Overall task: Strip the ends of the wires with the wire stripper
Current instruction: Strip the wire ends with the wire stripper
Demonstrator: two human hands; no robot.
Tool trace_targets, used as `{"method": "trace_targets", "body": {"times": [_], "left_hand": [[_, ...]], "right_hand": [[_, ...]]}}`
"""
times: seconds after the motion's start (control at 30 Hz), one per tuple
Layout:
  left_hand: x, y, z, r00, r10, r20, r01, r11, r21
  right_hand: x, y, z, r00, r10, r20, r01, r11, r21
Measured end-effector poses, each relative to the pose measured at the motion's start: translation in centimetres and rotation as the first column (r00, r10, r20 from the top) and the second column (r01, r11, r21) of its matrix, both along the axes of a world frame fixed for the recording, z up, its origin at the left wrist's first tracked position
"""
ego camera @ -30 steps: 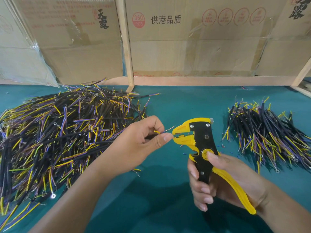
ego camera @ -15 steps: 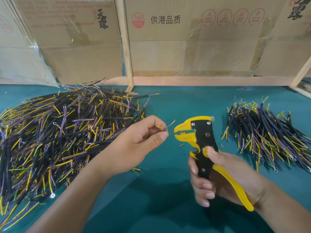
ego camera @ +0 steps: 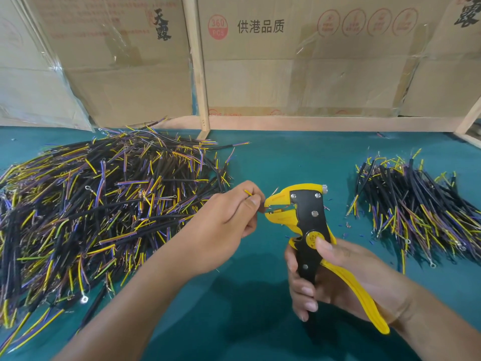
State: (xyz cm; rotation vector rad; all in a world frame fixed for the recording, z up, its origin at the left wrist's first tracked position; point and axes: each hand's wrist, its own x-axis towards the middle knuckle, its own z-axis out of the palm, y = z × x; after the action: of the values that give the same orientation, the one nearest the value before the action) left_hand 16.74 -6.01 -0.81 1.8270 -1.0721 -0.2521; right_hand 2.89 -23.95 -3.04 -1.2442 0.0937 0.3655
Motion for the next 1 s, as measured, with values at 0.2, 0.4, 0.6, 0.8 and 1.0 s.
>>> {"method": "trace_targets", "body": {"times": [0.2, 0.4, 0.6, 0.8, 1.0], "left_hand": [[-0.4, 0.0, 0.1, 1.000, 0.008, 0.012, -0.009, 0.999, 0.037], [-0.4, -0.1, 0.1, 0.997, 0.022, -0.074, -0.019, 0.999, 0.044], [-0.8, -0.2, 0.4, 0.990, 0.068, -0.122, -0.061, 0.996, 0.062], [-1.1, -0.1, 1.3, 0.980, 0.076, -0.182, -0.066, 0.996, 0.063], [-0.9, 0.0, 1.5, 0.974, 0.101, -0.202, -0.086, 0.993, 0.079]], "right_hand": [[0.1, -0.4, -0.8, 0.995, -0.091, 0.046, 0.097, 0.987, -0.127], [0.4, 0.0, -0.5, 0.998, 0.020, 0.063, -0.019, 1.000, -0.020], [0.4, -0.2, -0.4, 0.996, 0.067, 0.065, -0.068, 0.997, 0.026], [0.2, 0.0, -0.4, 0.994, 0.089, 0.058, -0.093, 0.994, 0.064], [0.3, 0.3, -0.1, 0.998, 0.048, 0.029, -0.049, 0.998, 0.026]]}}
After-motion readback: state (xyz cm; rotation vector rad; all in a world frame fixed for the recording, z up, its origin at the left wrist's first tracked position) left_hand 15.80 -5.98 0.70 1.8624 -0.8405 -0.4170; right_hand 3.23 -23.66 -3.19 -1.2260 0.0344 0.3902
